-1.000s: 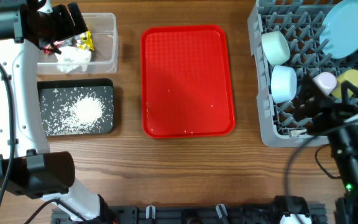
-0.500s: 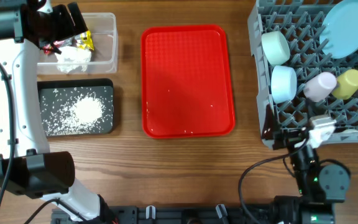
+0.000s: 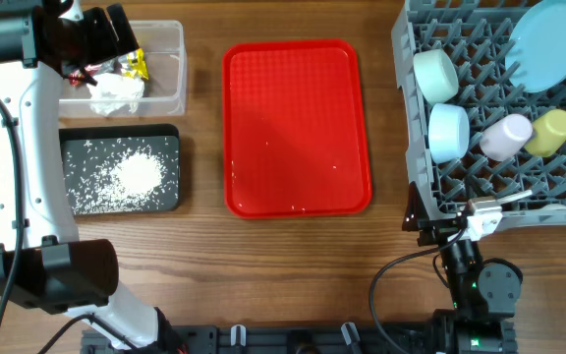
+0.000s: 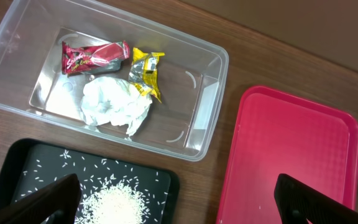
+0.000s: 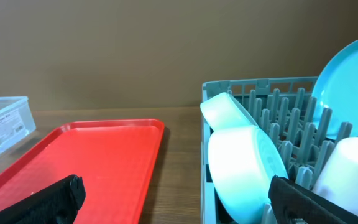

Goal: Sort waste into correct bins and load items into the dishwasher rack

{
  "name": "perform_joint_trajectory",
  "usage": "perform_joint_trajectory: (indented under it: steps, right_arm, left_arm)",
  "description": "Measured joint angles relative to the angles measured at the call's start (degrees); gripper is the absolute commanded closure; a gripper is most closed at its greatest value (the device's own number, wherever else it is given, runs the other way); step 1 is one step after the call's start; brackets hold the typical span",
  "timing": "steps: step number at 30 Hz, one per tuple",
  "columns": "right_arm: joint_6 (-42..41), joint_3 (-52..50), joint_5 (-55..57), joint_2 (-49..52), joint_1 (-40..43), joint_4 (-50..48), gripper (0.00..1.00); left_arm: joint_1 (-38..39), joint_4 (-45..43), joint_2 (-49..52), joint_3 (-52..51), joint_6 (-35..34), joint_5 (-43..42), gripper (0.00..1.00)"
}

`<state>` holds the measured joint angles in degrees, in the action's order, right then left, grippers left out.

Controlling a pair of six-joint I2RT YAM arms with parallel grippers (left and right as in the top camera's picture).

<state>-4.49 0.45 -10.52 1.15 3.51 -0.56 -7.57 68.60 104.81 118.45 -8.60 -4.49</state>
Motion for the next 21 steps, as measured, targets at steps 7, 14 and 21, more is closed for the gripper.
perform_joint_trajectory:
  steps: [7, 14, 21]
  right_arm:
    - [0.0, 0.0, 0.5, 0.0, 0.0, 0.0, 0.00]
    - [0.0, 0.0, 0.5, 0.0, 0.0, 0.0, 0.00]
    - [0.0, 0.0, 0.5, 0.0, 0.0, 0.0, 0.00]
  left_arm:
    - [0.0, 0.0, 0.0, 0.0, 0.0, 0.0, 0.00]
    - [0.0, 0.0, 0.0, 0.0, 0.0, 0.0, 0.00]
    - [0.0, 0.0, 0.0, 0.0, 0.0, 0.0, 0.00]
